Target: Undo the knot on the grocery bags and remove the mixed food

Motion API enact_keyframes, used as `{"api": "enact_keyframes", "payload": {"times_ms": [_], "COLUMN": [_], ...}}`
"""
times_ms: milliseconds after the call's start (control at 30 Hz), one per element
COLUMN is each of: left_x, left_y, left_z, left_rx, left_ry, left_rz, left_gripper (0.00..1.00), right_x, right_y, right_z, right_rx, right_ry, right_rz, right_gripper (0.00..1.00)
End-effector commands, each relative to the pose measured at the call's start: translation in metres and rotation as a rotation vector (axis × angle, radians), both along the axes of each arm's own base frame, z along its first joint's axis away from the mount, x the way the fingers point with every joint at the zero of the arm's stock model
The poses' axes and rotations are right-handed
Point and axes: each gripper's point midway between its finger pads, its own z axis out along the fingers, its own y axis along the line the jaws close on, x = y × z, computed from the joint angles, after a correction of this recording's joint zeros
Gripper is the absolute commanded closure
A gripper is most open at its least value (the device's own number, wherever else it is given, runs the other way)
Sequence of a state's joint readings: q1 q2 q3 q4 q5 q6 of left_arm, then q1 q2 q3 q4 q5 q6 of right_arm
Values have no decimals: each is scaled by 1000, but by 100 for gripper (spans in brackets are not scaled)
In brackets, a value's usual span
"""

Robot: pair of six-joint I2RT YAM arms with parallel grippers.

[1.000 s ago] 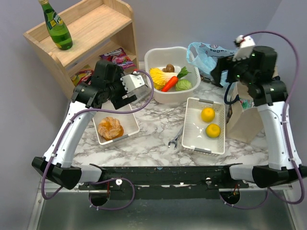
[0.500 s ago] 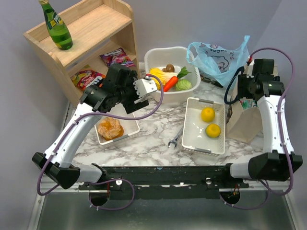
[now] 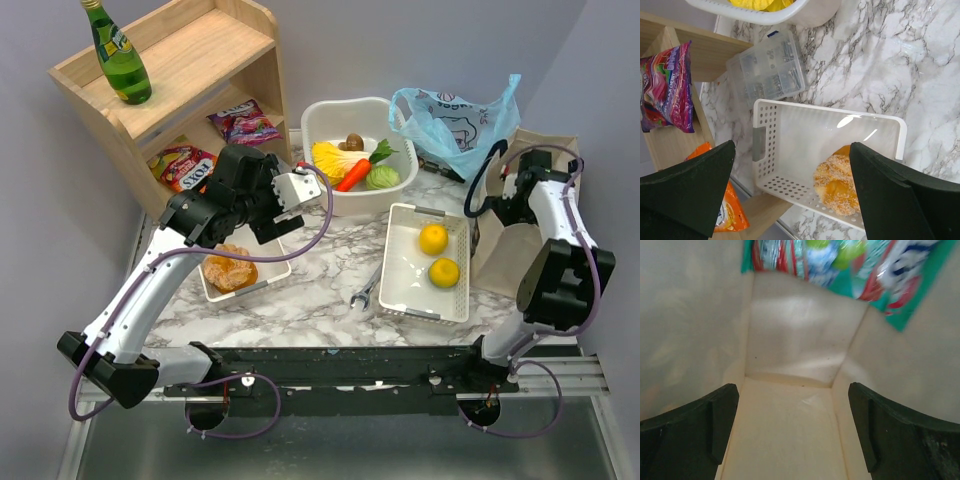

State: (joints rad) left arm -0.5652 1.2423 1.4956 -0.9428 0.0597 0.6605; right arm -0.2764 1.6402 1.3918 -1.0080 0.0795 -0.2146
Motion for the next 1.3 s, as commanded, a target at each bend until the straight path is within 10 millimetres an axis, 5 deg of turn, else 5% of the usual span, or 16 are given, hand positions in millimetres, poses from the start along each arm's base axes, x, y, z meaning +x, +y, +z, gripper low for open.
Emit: {"api": "enact_keyframes", "payload": {"times_ms": [0,400,567,700,967,1067,1267], "left_x": [2,6,7,8,6,5,6], "left_y": [1,4,3,2,-3,-4,-1], "left_z": [9,4,1,2,2,0,-5], "left_rx": [-4,51,58,61,51,55,84], "left_ry": [-16,11,18,16,35,42,50], "left_rz": [22,29,24,22,8,7,5], "left_gripper": [1,1,1,1,1,1,2], "right_x": [-21,-40,-46,-19,63,79,87], "right_y": [8,9,-2,-20,-24,-31,-43], "right_z": [-49,-155,-175,-158,-60,-55,-91], "right_rx": [69,114,117,124,131,97,74], "right_ry": [154,353,360,228,-176,-247,-206], "right_rz": [39,54,42,28,76,74,16], "right_gripper": [0,4,29,39,24,18,9]}}
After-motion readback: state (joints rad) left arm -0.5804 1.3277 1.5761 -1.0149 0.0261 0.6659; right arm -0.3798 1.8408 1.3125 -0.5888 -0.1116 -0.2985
